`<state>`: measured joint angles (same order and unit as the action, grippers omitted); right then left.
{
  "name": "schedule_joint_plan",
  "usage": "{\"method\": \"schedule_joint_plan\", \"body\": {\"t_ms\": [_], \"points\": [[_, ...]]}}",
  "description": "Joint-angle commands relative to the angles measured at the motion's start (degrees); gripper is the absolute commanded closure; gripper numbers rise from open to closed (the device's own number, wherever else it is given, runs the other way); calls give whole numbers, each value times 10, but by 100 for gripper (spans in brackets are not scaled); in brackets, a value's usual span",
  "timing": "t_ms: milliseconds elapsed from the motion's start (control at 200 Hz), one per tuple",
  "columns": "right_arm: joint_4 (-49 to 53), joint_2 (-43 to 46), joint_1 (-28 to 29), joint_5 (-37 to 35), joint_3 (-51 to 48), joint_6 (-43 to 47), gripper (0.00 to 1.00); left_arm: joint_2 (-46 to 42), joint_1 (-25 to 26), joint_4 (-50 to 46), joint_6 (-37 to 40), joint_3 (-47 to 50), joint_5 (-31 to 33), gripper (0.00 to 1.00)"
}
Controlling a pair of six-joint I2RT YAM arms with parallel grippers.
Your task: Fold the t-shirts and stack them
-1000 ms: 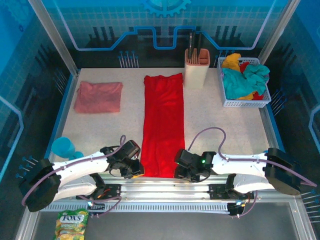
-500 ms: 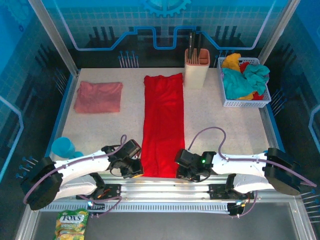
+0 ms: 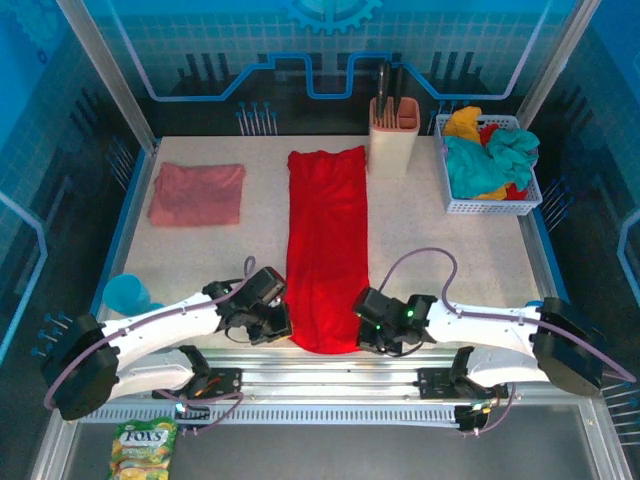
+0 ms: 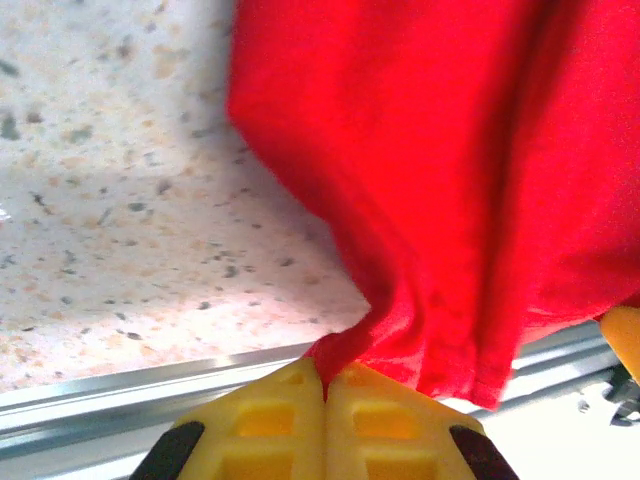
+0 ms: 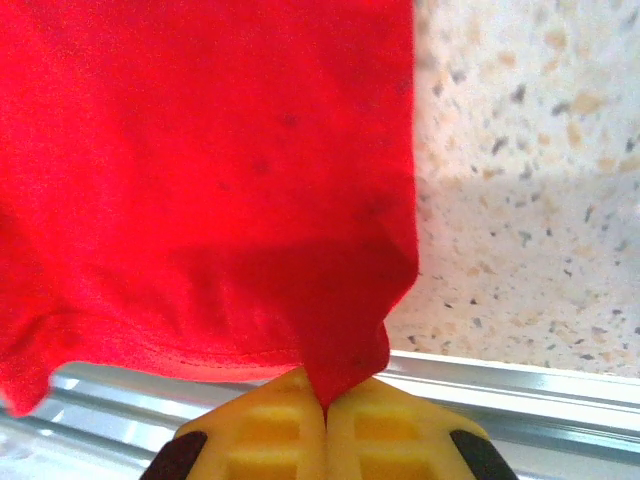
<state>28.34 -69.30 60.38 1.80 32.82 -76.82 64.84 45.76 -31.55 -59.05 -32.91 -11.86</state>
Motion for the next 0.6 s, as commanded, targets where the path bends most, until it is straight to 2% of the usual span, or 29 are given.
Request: {"method": "schedule_joint_plan", "body": {"t_ms": [0,240,590], "points": [[53,17,-35,10,38,53,100,2,-12,-51,18,-44,20,100],[73,15,-155,46,108,158,100,48,-80,-58,69,-118,4,100],[98,-140,-273,98,284,303,100,171,-175,-78,164,-278,-1,100]]}}
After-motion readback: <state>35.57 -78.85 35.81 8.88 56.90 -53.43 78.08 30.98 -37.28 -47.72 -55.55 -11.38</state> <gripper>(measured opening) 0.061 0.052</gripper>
